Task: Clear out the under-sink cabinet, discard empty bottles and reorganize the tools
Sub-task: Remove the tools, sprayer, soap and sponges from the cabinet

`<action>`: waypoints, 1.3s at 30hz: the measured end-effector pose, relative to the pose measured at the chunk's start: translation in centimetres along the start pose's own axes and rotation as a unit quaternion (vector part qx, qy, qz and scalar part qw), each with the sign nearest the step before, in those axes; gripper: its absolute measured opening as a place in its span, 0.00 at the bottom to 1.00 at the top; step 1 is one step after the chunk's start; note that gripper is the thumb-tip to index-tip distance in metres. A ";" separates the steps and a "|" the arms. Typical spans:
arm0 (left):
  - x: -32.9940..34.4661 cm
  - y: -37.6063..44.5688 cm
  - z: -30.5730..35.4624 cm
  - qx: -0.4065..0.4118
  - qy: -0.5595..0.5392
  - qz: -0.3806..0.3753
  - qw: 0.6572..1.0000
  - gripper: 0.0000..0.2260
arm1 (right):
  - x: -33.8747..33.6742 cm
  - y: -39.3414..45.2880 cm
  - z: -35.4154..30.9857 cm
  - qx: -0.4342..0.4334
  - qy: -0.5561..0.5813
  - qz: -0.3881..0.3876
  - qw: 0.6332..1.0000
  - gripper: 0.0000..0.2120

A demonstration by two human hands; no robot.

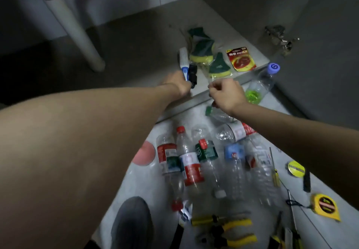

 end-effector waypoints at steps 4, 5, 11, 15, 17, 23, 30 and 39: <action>0.9 4.8 0.4 -0.028 -0.042 0.027 0.998 0.14 | 2.2 5.0 -0.4 0.001 -0.005 0.004 1.000 0.18; 1.0 5.6 0.3 -0.035 -0.049 0.037 0.998 0.14 | 2.5 5.8 -0.5 -0.002 -0.033 0.004 0.999 0.18; 1.1 7.2 -1.0 -0.005 -0.034 0.095 0.995 0.13 | 3.9 7.9 -1.3 -0.022 -0.158 -0.010 0.987 0.13; -0.7 7.8 -3.5 -0.004 0.021 0.129 0.991 0.14 | 4.7 8.8 -1.5 -0.009 -0.193 -0.026 0.981 0.11; -0.9 7.8 -4.6 -0.006 0.057 0.124 0.991 0.15 | 5.0 9.1 -1.6 0.003 -0.182 -0.037 0.983 0.08; -0.7 6.9 -4.7 0.006 0.107 0.088 0.990 0.18 | 4.5 6.3 -0.8 0.043 -0.086 -0.029 0.995 0.12; -2.6 3.7 -3.8 -0.037 -0.039 0.082 0.995 0.16 | 0.8 -2.0 2.3 0.089 0.019 -0.083 0.992 0.15; 2.0 -12.2 5.0 0.123 -0.081 0.044 0.988 0.19 | -7.8 -15.7 8.0 0.093 -0.065 -0.107 0.988 0.21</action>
Point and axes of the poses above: each hand's wrist, its own y-axis towards the middle knuckle, its own x-axis out of the palm, z = x × y, the point moved 8 cm from there along y, towards the middle knuckle, and after that the axes turned 13 degrees about -x, right-handed, at the moved point
